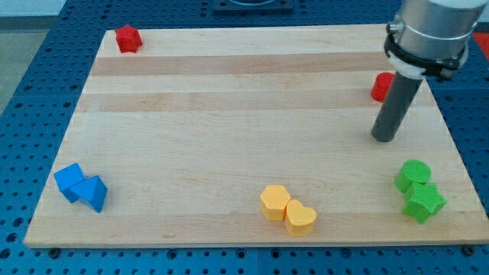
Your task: Push red circle below red star
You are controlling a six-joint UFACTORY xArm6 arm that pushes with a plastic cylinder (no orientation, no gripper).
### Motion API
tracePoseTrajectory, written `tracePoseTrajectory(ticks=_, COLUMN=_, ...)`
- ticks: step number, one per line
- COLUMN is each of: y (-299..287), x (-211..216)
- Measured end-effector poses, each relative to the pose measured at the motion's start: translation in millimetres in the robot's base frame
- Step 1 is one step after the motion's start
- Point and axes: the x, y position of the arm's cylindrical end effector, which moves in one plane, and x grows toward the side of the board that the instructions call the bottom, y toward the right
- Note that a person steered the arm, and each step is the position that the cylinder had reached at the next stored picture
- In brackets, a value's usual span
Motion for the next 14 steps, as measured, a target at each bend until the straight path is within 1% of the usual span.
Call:
tracePoseTrajectory(ticks=1, y=26.0, x=-9.8)
tracePoseTrajectory(ticks=2, y=59.7, x=-44.7)
tracePoseTrajectory(ticks=3, y=77.2, x=-75.2)
tracePoseTrajectory(ticks=4, y=60.3, x=-90.2)
tracePoseTrajectory(ticks=8, y=-76.2, x=-93.4)
tracePoseTrajectory(ticks=9, y=-105.6, x=-85.7)
tracePoseTrajectory(ticks=10, y=-125.4, x=-67.6)
tracePoseTrajectory(ticks=11, y=-156.7, x=-66.5)
tracePoseTrajectory(ticks=13, y=-244.0, x=-66.5)
tracePoseTrajectory(ticks=14, y=-278.6, x=-66.5)
